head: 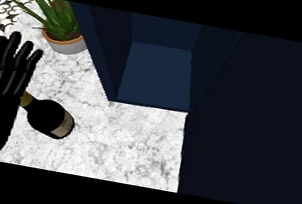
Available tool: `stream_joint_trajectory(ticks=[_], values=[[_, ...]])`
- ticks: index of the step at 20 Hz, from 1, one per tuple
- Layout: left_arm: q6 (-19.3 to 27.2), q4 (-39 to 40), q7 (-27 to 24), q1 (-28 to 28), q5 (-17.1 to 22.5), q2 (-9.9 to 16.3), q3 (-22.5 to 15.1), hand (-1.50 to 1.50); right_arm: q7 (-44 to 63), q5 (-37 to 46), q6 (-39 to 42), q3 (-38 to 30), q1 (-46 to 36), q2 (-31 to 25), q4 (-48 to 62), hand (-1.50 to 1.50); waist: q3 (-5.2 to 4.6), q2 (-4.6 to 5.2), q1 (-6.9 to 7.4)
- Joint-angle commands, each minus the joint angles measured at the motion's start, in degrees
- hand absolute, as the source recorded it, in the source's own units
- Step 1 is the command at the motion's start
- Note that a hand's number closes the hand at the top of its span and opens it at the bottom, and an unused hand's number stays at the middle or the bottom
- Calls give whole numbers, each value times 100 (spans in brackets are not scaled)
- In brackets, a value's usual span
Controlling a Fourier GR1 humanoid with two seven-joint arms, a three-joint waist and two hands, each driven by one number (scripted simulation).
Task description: Pick up the wine, place it into the cabinet and close the cabinet
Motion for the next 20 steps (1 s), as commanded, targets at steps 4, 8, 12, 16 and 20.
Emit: stream_joint_trajectory(ticks=[4, 8, 12, 16, 20], values=[[1568, 387, -13, -438, -1589, 44, 1127, -150, -178, -195, 132, -147, 310, -75, -412, -150, 108, 175, 66], [2916, 583, 527, -674, -883, -413, 1509, -150, 384, -891, 784, 627, 711, 13, -426, -150, 82, 182, 81], [3935, 758, 891, -1203, -1436, -424, 972, -150, 850, -1544, 1057, 332, 932, -287, -892, -150, 93, 170, 62], [4494, 1808, 488, -1867, -1557, -428, 735, -150, 1568, -1524, 780, 458, 778, -253, -1548, -150, 84, 183, 105], [4569, 1666, 1029, -2092, -1783, -430, 785, -150, 1712, -1836, 861, 14, 554, -321, -1400, -150, 87, 177, 157]])
